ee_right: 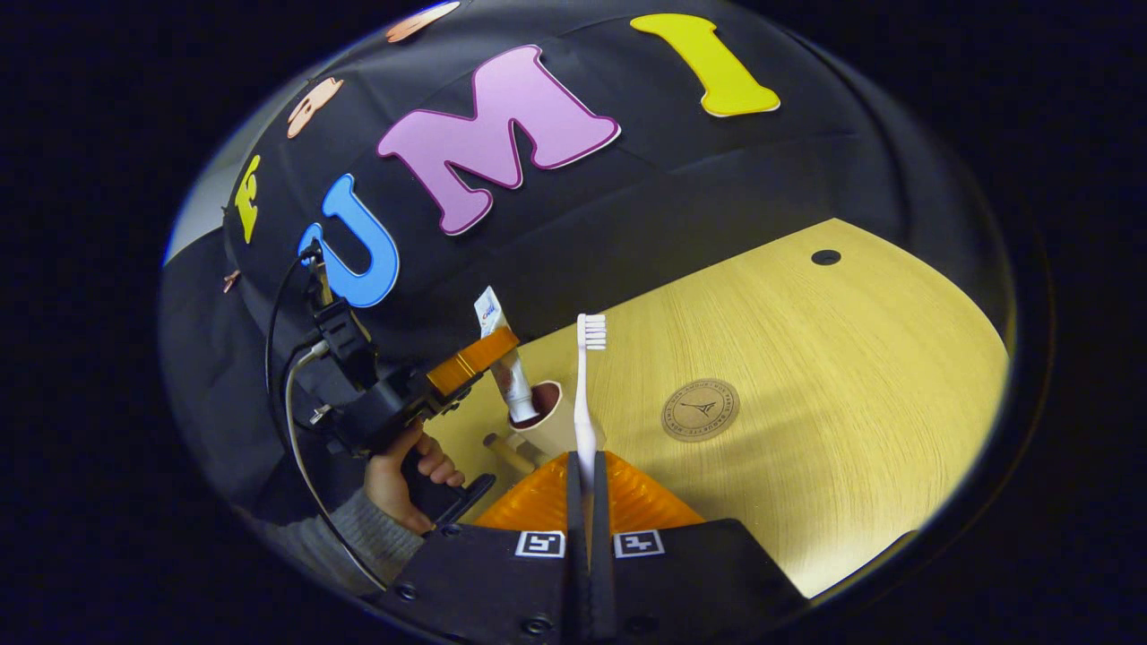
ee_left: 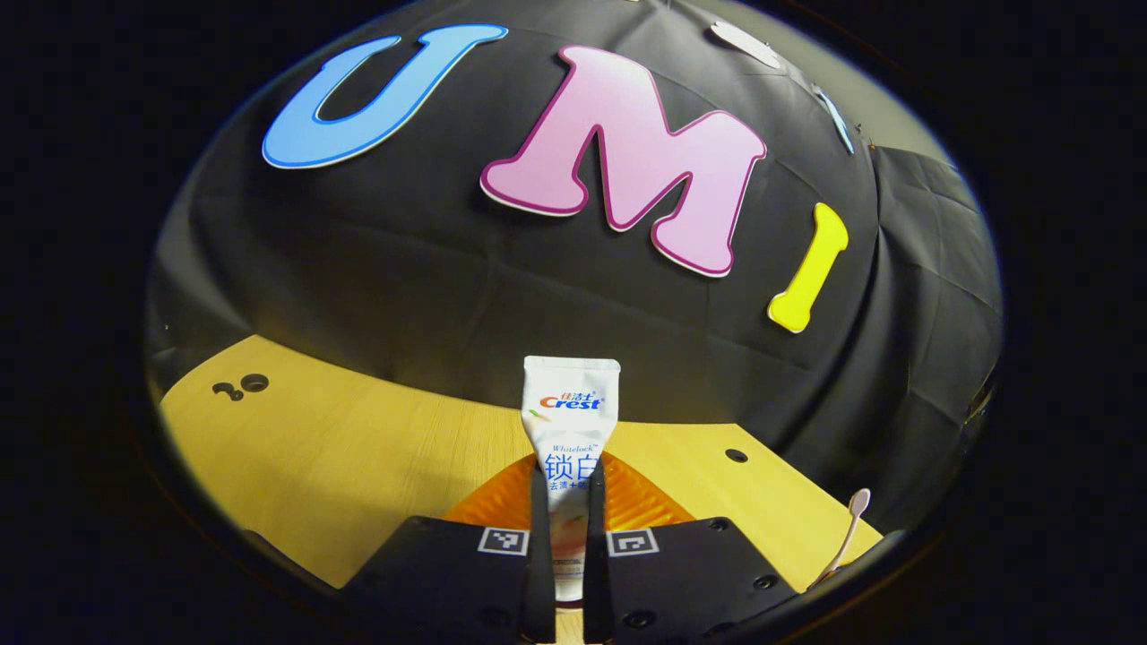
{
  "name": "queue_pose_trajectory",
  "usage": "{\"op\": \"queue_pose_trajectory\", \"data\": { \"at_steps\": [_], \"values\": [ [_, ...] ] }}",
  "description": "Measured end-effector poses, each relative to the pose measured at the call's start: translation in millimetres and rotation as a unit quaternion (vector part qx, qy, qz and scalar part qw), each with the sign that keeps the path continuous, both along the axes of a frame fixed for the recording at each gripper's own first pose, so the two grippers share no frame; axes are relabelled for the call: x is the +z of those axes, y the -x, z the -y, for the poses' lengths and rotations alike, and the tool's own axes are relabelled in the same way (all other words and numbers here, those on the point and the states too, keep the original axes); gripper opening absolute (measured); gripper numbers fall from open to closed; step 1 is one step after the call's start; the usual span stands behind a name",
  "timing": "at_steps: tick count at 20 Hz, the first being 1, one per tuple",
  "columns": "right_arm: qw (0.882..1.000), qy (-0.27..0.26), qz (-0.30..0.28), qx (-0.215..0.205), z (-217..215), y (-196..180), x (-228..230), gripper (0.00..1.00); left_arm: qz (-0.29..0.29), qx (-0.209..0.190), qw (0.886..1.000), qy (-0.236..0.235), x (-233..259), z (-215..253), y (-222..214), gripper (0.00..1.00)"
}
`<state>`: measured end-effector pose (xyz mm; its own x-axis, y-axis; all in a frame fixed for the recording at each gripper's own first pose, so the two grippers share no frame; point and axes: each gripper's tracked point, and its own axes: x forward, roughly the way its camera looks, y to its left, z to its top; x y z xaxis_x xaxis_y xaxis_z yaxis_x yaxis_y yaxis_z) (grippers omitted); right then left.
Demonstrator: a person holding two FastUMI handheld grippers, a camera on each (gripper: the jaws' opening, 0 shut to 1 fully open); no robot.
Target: Put the toothbrush and toothpaste on the desktop into the cup, then pick up the cup and place it on the coaster on the desktop.
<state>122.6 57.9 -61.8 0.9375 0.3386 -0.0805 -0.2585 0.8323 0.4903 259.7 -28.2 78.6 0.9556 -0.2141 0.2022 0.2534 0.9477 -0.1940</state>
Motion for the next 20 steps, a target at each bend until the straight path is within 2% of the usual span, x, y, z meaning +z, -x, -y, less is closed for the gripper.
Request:
{"op": "queue_pose_trajectory", "data": {
  "at_steps": [2, 3, 4, 6, 10, 11, 12, 13, 14, 15, 20],
  "values": [
    [1.000, -0.001, 0.006, -0.004, 1, -6, 6, 0.05, -0.012, -0.001, 1.000, -0.001, -10, 2, -2, 0.18],
    [1.000, 0.000, 0.008, -0.005, 1, -9, 9, 0.05, -0.017, -0.003, 1.000, 0.001, -14, 2, -2, 0.24],
    [1.000, 0.000, 0.011, -0.007, 2, -13, 11, 0.05, -0.022, -0.004, 1.000, 0.003, -17, 2, -2, 0.20],
    [1.000, -0.002, 0.015, -0.014, 3, -19, 17, 0.05, -0.034, -0.001, 0.999, 0.012, -26, -1, -1, 0.23],
    [0.999, -0.014, 0.032, -0.025, 0, -33, 33, 0.05, -0.066, -0.009, 0.996, 0.055, -47, -8, 4, 0.28],
    [0.999, -0.019, 0.038, -0.026, -1, -37, 38, 0.05, -0.067, -0.020, 0.995, 0.067, -48, -7, 8, 0.22],
    [0.998, -0.024, 0.045, -0.027, -3, -42, 46, 0.05, -0.062, -0.021, 0.995, 0.073, -45, -11, 12, 0.36],
    [0.998, -0.028, 0.055, -0.028, -5, -49, 53, 0.05, -0.063, -0.020, 0.995, 0.075, -49, -13, 14, 0.55],
    [0.997, -0.031, 0.066, -0.030, -7, -56, 62, 0.05, -0.068, -0.021, 0.995, 0.076, -50, -15, 19, 0.41],
    [0.996, -0.033, 0.077, -0.033, -9, -65, 71, 0.05, -0.068, -0.022, 0.994, 0.077, -51, -17, 26, 0.59],
    [0.991, -0.049, 0.121, -0.033, -26, -100, 107, 0.05, -0.062, -0.026, 0.995, 0.076, -49, -29, 58, 0.64]
  ]
}}
